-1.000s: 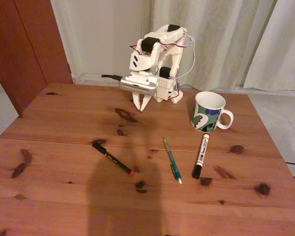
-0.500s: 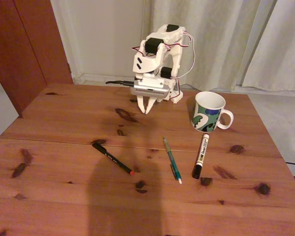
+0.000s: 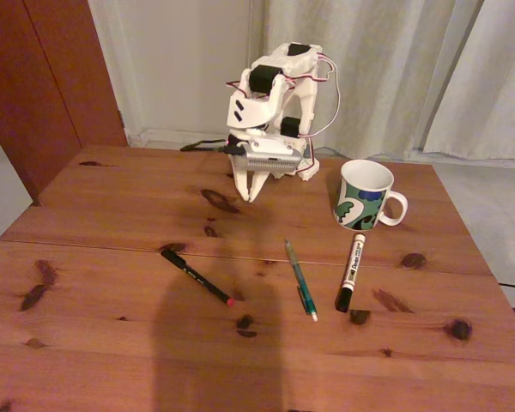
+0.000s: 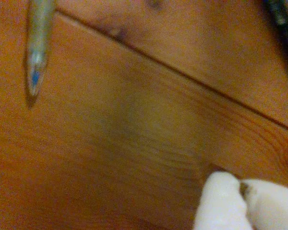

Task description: Clean up the desk and place the pens and markers into the cup

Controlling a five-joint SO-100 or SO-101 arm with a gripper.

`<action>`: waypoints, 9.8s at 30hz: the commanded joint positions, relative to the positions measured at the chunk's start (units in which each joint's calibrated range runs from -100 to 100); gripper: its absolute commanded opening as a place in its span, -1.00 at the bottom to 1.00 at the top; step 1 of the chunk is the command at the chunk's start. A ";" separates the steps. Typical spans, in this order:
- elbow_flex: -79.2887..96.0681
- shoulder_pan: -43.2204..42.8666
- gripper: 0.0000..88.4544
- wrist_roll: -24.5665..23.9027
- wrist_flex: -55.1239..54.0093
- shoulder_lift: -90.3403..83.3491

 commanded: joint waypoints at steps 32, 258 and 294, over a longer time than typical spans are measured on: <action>-9.07 3.38 -0.99 8.97 -38.61 26.30; 26.82 -45.11 -0.99 -28.59 -15.30 -52.56; 43.77 -45.67 -0.78 -28.07 -15.30 -67.04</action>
